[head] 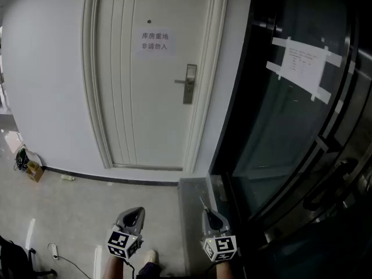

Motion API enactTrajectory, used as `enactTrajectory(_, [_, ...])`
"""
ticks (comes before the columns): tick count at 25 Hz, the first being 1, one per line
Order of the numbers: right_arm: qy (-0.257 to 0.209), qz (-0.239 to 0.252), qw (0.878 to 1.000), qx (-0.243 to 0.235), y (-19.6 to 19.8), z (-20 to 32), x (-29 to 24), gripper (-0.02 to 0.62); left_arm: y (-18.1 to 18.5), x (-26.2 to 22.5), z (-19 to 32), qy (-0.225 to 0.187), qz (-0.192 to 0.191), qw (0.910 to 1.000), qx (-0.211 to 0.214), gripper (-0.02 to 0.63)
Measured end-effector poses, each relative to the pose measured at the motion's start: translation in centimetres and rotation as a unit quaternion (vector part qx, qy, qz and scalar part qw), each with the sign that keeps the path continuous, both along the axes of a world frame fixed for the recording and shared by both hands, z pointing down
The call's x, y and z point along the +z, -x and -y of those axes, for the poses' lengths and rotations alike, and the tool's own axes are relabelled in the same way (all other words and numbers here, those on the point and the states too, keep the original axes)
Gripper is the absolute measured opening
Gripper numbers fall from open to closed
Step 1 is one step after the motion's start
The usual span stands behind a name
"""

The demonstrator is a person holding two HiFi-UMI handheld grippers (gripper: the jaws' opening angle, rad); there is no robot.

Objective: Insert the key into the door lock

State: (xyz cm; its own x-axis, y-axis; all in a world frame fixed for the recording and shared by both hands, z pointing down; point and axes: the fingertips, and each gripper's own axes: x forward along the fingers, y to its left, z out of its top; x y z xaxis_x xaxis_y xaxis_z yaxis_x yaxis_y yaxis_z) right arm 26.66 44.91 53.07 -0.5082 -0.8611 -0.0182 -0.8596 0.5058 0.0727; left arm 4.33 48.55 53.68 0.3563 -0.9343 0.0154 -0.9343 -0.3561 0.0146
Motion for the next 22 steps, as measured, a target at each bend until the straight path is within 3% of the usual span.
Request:
enactTrajectory(10, [0.007, 0.002, 1.0, 0.006, 1.3, 3.5, 0.5, 0.011, 1.2, 0.0, 4.2, 0.0, -0.001, 0.9999, 0.01, 0.002])
enactTrajectory(22, [0.016, 0.003, 1.0, 0.022, 4.9, 11.6, 0.5, 0.011, 4.6, -0.2, 12.5, 0.007, -0.005, 0.9997, 0.023, 0.003])
